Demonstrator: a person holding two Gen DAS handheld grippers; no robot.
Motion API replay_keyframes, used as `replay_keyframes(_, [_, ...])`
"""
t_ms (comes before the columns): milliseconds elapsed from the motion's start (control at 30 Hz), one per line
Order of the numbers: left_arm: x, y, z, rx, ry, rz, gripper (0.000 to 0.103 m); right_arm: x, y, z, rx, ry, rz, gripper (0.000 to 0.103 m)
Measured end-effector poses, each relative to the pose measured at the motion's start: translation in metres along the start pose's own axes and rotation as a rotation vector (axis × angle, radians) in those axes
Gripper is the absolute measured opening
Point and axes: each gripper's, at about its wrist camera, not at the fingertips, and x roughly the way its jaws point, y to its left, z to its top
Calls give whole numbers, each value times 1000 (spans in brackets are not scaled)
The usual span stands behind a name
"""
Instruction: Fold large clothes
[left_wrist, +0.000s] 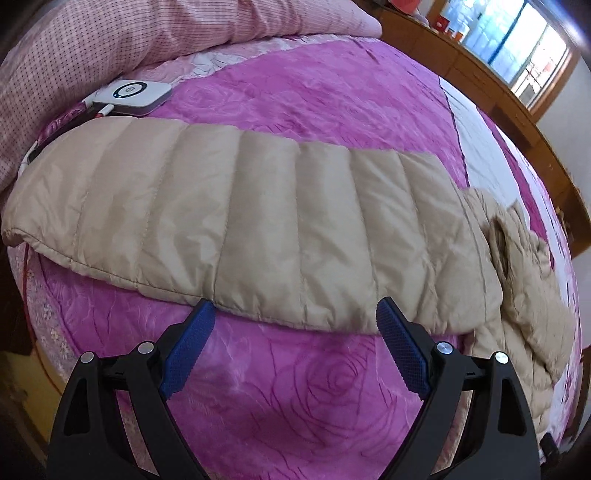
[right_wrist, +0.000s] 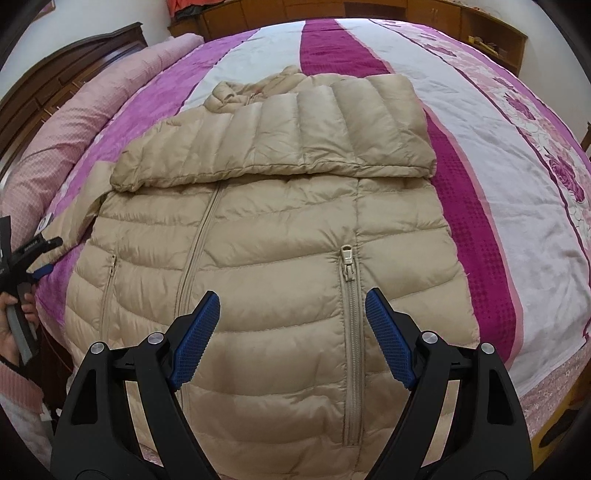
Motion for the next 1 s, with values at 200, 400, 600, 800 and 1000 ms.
replay_keyframes(200, [6,1,10,-21,-27,23,87,4,0,-5,-1,25,-11,81])
replay_keyframes(400, [-6,8,9,-25,-90,41,87,4,-3,-7,2,37,-16,81])
replay_keyframes(600, [2,24,22,-82,-85,51,86,7,0,-5,0,58,-17,80])
replay_keyframes(800, [8,23,24,-44,-126,103,61,13,1,-9,4,77,-27,80])
replay_keyframes(1000, [-8,13,22,62,-157,63,11,10,-3,-10,7,62,-28,81])
